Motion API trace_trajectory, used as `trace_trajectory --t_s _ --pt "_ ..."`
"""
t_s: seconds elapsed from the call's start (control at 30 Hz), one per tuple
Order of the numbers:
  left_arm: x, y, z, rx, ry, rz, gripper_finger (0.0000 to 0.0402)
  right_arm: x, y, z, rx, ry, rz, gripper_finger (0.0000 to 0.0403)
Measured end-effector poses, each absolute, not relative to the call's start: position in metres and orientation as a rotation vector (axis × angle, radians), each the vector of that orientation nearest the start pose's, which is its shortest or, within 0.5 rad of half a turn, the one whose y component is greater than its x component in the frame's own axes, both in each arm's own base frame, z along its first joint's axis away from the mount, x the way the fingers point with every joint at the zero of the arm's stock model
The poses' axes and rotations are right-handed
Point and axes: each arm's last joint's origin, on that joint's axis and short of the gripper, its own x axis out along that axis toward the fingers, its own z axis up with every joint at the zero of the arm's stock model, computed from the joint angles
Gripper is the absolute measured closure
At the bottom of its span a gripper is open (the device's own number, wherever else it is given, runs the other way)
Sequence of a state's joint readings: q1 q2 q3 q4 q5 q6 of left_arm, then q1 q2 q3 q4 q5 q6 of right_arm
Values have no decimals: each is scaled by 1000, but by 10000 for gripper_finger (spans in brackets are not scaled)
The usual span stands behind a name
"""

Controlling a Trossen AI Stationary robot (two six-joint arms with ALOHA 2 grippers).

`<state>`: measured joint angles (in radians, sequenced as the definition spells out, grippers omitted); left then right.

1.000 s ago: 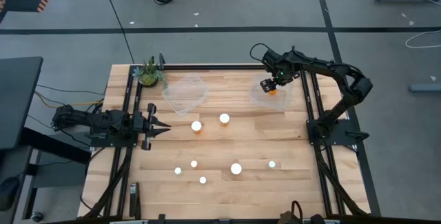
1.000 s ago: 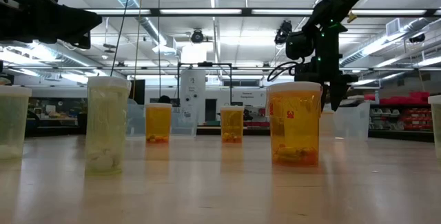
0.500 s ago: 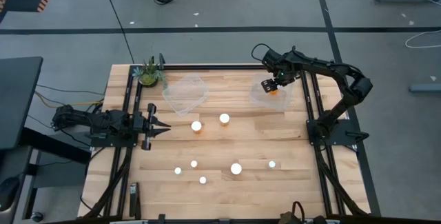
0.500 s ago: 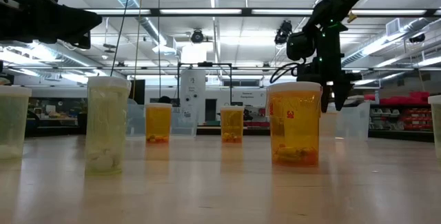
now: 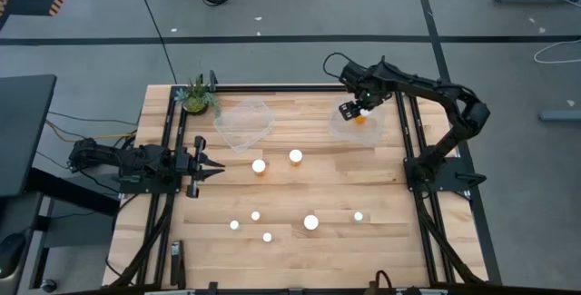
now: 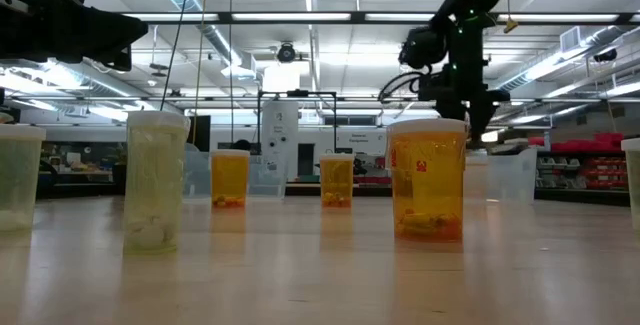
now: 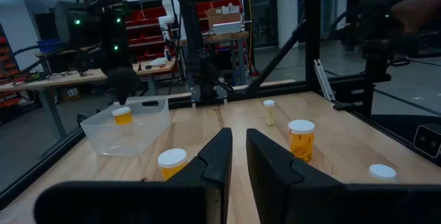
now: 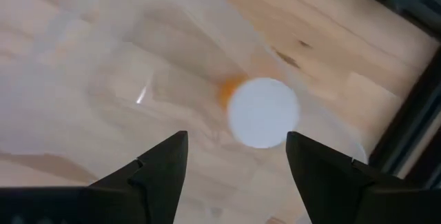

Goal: Pick and place medicine bottles into bin by pill shape (circle, oval)
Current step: Put the big orange pill bottle into the right transparent bin

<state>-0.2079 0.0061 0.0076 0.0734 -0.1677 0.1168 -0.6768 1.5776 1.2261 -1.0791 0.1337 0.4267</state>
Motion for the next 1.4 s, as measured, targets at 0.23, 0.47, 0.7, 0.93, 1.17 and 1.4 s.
trace_trajectory --t_s 0.23,0.47,0.7,0.93,1.17,1.4 --pt "96 -15 173 102 -76 -36 342 248 -149 245 609 1265 -859 150" --pt "96 -15 173 102 -76 -36 343 261 -126 245 546 1270 -801 150" --pt "96 -15 173 103 -76 -36 348 271 -108 246 494 1252 -760 150" --pt "96 -15 173 103 -76 -36 342 290 -92 249 406 1147 -652 150" --pt "96 -15 173 103 -76 -36 351 298 -80 251 381 1110 -596 150" --pt "96 -15 173 103 -76 -36 343 311 -64 274 348 1027 -545 150"
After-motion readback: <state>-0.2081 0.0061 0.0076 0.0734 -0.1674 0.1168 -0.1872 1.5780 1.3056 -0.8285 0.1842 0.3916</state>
